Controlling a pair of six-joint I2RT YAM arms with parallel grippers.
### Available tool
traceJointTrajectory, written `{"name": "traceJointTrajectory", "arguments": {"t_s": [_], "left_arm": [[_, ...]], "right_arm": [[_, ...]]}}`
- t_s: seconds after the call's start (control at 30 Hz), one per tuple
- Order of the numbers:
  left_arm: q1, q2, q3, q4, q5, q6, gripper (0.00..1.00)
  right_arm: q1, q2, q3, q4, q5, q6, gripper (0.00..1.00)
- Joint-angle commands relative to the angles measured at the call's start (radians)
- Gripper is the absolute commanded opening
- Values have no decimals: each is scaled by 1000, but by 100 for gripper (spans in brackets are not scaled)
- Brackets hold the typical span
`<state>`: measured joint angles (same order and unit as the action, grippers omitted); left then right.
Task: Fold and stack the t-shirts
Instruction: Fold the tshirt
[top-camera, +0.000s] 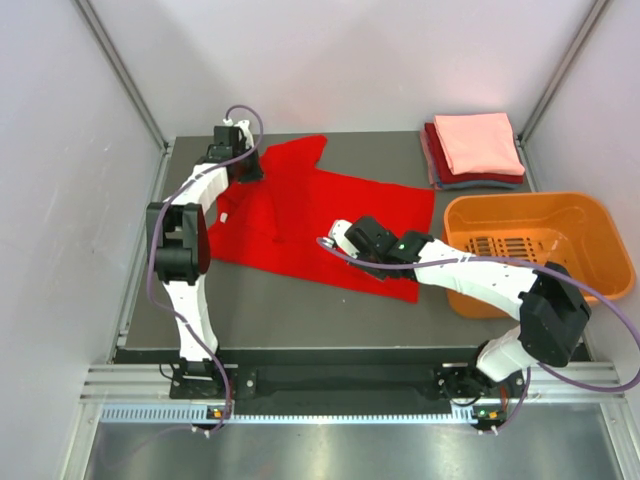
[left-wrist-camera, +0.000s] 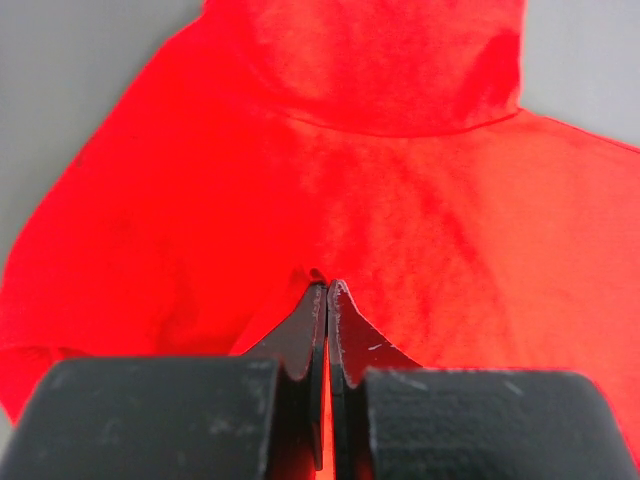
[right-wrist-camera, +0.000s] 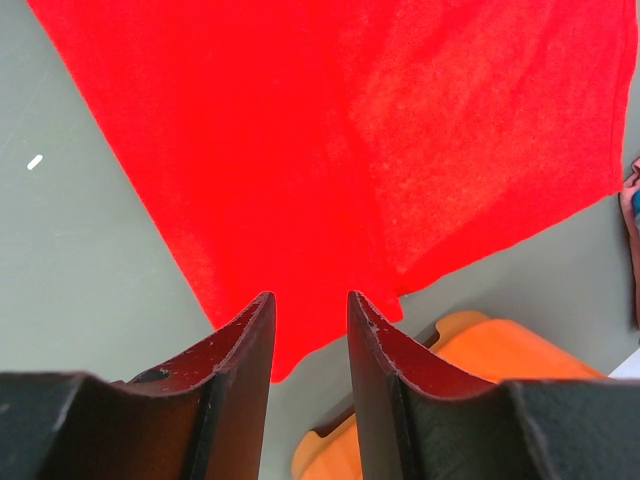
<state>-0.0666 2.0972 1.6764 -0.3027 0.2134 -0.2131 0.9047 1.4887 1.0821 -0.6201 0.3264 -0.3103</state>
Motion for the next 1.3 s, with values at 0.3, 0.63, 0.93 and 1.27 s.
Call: {"name": "traceJointTrajectory", "arguments": {"t_s": [0.3, 0.63, 0.93, 1.27], "left_arm": [[-12, 18, 55, 47, 96, 58, 0], [7, -52, 140, -200, -319, -27, 48], [285, -386, -350, -245, -258, -261, 37], [422, -500, -569, -211, -162, -269, 35]], "right_arm": [[-10, -21, 19, 39, -12, 19, 36], [-10, 30, 102, 22, 59, 155, 35], [-12, 169, 209, 28, -21, 414, 21], [-13, 289, 194, 92, -84, 468, 7]]}}
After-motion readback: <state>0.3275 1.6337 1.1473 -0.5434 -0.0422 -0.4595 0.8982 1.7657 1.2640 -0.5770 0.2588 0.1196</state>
